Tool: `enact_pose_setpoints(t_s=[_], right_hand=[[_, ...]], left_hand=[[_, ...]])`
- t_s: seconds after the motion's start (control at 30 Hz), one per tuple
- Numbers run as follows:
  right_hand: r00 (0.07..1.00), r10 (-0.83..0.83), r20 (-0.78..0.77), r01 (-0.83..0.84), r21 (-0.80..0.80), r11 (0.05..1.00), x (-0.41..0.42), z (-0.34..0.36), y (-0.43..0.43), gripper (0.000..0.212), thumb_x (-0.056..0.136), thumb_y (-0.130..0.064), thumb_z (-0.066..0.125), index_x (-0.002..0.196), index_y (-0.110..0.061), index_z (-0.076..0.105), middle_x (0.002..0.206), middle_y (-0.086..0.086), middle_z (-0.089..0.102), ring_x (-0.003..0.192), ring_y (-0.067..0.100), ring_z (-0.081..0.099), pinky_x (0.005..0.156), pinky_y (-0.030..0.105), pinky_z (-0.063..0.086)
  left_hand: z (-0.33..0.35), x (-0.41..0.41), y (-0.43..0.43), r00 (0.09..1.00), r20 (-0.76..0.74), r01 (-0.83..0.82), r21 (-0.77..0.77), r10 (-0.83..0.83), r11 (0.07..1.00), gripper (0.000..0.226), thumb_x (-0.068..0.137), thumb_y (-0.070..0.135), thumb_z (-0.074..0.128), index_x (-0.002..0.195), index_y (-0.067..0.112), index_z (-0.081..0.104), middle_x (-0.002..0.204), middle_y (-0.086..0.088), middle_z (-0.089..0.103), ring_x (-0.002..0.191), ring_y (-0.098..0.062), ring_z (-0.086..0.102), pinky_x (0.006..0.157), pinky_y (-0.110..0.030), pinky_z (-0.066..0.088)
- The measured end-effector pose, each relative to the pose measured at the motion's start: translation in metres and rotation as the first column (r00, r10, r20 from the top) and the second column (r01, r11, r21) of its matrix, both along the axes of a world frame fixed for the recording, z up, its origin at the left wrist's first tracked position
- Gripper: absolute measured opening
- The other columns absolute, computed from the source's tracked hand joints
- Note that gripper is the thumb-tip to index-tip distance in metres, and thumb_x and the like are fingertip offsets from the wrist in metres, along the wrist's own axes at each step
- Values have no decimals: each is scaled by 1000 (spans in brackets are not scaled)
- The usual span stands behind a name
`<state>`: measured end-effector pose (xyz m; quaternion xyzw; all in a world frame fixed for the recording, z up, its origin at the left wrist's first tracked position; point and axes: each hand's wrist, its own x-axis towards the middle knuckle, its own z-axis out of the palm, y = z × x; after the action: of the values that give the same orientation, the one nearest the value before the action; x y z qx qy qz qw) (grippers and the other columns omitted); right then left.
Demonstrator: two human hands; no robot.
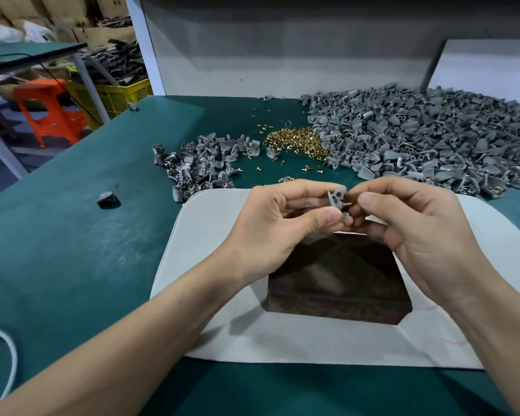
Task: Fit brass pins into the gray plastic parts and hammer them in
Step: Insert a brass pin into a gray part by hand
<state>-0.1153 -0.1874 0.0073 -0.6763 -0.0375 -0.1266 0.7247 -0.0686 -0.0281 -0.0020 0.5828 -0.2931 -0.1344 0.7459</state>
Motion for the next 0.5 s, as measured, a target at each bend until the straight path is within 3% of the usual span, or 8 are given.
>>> enact_pose_setpoints(t_s=[0.13,0.27,0.5], right_hand=[[1000,15,7,-15,-17,1000,1,-1,-2,7,72,-10,72,73,-16,75,67,6,67,65,18,64,67,31,58],[999,22,50,-20,-43,999,0,0,1,14,63,-25,68,73,-17,75,66,3,68,62,14,66,62,22,55],[996,1,92,14,-168,986,1,-1,0,2,69,-18,69,70,-17,71,66,-1,67,62,10,64,57,14,49]], left_hand=[[0,1,0,1000,-5,5,-8,-5,1000,24,83,-9,59,100,7,65,81,-4,73,77,-15,71,73,-22,57],[-1,2,0,1000,-8,-5,-9,5,1000,24,82,-9,60,101,5,66,82,-6,72,77,-16,71,73,-23,57],[-1,2,1,1000,24,0,16,0,1000,23,81,-8,61,97,8,66,80,0,72,78,-12,69,71,-21,56]])
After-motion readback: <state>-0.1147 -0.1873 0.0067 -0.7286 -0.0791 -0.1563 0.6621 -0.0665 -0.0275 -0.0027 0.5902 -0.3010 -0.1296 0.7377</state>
